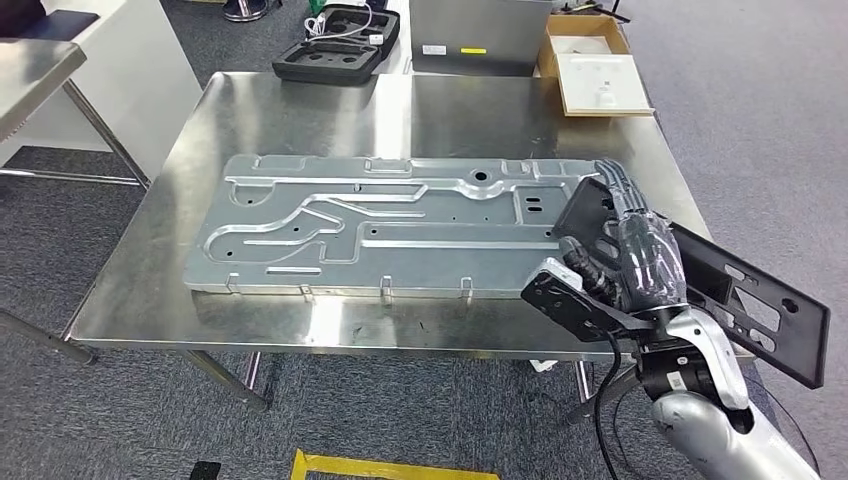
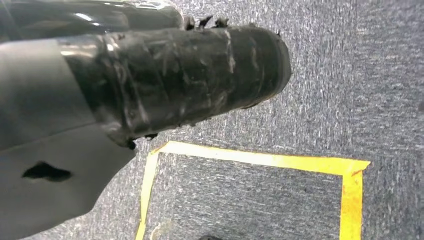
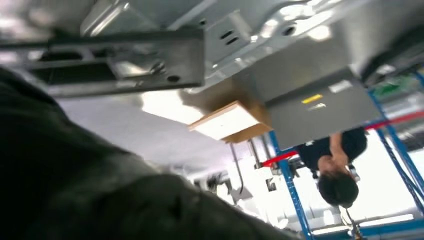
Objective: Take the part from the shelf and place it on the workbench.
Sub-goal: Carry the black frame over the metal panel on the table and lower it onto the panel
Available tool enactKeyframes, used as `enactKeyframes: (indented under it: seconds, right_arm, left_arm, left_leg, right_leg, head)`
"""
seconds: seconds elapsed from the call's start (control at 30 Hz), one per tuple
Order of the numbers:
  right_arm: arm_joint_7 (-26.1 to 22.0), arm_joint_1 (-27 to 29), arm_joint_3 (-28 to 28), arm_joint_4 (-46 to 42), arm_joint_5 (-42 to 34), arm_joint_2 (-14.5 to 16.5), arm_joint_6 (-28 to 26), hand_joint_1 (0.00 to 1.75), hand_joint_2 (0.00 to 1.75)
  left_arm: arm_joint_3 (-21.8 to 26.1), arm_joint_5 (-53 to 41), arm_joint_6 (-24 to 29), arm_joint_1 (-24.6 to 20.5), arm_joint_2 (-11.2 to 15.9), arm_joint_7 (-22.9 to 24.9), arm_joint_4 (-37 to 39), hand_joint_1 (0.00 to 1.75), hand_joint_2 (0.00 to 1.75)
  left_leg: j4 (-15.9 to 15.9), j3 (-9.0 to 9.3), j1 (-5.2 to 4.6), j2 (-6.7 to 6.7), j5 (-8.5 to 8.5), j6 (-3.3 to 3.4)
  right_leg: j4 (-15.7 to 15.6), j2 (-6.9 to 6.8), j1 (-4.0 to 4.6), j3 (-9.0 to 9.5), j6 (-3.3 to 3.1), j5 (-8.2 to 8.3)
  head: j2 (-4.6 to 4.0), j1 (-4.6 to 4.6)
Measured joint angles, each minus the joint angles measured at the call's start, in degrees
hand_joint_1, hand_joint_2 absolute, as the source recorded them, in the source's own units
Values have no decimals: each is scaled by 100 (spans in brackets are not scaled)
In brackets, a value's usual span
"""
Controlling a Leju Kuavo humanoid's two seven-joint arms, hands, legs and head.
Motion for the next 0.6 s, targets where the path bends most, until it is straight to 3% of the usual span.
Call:
enactKeyframes:
  seconds: [0.03,0.13,0.17,0.23,0.3,0.33,0.37,0.4,0.5,0.53,0.6]
  right_arm:
    - [27,16,-7,-87,-203,2,-153,0,0]
    - [108,150,-90,-366,-898,3,-771,0,0]
    - [153,212,-138,-460,-1083,3,-985,0,0]
    - [264,354,-245,-642,-1255,3,-1415,0,0]
    - [316,543,-352,-835,-1159,9,-1858,0,0]
    - [286,652,-404,-933,-1071,23,-2082,0,0]
    - [203,759,-454,-1029,-995,62,-2299,0,0]
    - [65,857,-505,-1128,-957,119,-2487,0,0]
    - [-559,1089,-697,-1451,-1122,393,-2745,0,0]
    - [-764,1141,-774,-1557,-1222,495,-2755,0,0]
    - [-1058,1223,-913,-1744,-1410,664,-2759,0,0]
  left_arm:
    - [3,22,13,7,0,-15,1,0,0]
    - [15,94,43,45,7,-41,8,0,0]
    - [17,122,48,61,4,-43,10,0,0]
    - [19,160,54,80,0,-33,15,0,0]
    - [23,182,55,88,-1,-11,20,0,0]
    - [25,188,53,91,1,0,23,0,0]
    - [26,190,43,96,2,10,26,0,0]
    - [27,184,29,101,1,21,27,0,0]
    - [26,159,-45,97,-7,43,28,0,0]
    - [26,156,-72,90,-9,45,28,0,0]
    - [26,152,-113,90,-13,51,28,0,0]
  left_leg:
    - [21,-22,-7,-2,7,-29]
    - [30,-56,-9,-5,39,-130]
    - [80,-82,-4,-4,-21,-163]
    - [459,-228,18,2,-361,-231]
    - [1158,-466,43,5,-812,-289]
    - [1431,-534,54,5,-938,-309]
    - [1526,-513,61,5,-957,-322]
    - [1395,-380,66,5,-873,-326]
    - [255,344,60,-2,-497,-283]
    - [3,480,47,-5,-447,-253]
    - [-119,515,12,-7,-413,-188]
  right_leg:
    - [-171,2,10,70,-19,26]
    - [-237,4,16,52,-103,83]
    - [-253,0,5,50,-139,115]
    - [-278,-12,-18,21,-200,185]
    - [-274,-22,-15,-64,-223,246]
    - [-271,-27,-15,-108,-222,276]
    - [-267,-30,-18,-149,-217,304]
    - [-264,-28,-21,-184,-208,330]
    - [-258,-15,-21,-239,-152,402]
    - [-261,-13,-16,-246,-119,428]
    - [-282,-11,-12,-251,-42,487]
  head:
    - [0,-3]
    - [0,-6]
    - [0,-8]
    - [0,-32]
    - [0,-54]
    - [0,-56]
    - [0,-55]
    - [0,-56]
    - [0,-56]
    - [0,-55]
    - [0,-50]
